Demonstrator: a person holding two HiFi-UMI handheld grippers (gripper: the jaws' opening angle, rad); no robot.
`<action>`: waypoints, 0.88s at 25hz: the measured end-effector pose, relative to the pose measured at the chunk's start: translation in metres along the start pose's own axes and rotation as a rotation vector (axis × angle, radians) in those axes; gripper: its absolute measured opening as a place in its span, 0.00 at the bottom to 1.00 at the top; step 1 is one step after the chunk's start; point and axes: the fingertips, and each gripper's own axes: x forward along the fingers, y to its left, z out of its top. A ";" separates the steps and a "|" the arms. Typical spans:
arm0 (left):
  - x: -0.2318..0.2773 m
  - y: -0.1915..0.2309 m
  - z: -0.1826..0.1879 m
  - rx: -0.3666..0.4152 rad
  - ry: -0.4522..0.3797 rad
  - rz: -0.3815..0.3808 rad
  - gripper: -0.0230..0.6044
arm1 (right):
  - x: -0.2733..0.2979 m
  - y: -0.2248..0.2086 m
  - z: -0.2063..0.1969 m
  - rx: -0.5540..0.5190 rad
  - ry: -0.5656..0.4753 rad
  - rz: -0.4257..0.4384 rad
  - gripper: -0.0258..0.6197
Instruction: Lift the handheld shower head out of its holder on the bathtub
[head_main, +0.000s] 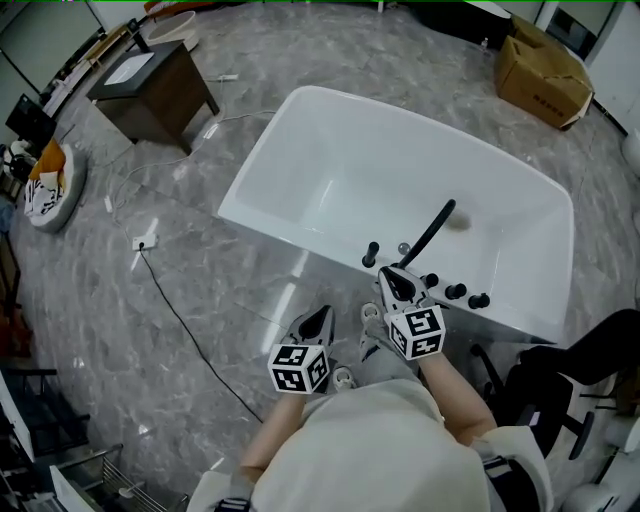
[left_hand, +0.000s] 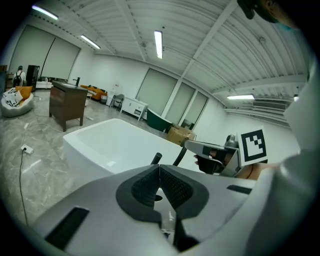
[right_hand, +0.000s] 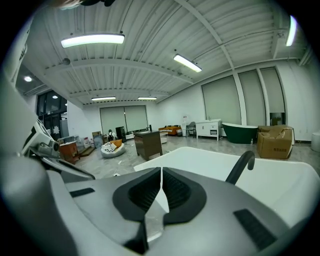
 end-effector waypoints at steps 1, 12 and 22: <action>0.006 -0.001 -0.001 -0.001 0.006 -0.003 0.07 | 0.006 -0.005 -0.005 0.002 0.014 0.000 0.07; 0.051 -0.004 -0.010 -0.009 0.073 -0.021 0.07 | 0.064 -0.038 -0.069 0.039 0.143 0.014 0.09; 0.071 0.000 -0.026 -0.019 0.137 -0.022 0.07 | 0.115 -0.053 -0.140 0.034 0.298 -0.002 0.39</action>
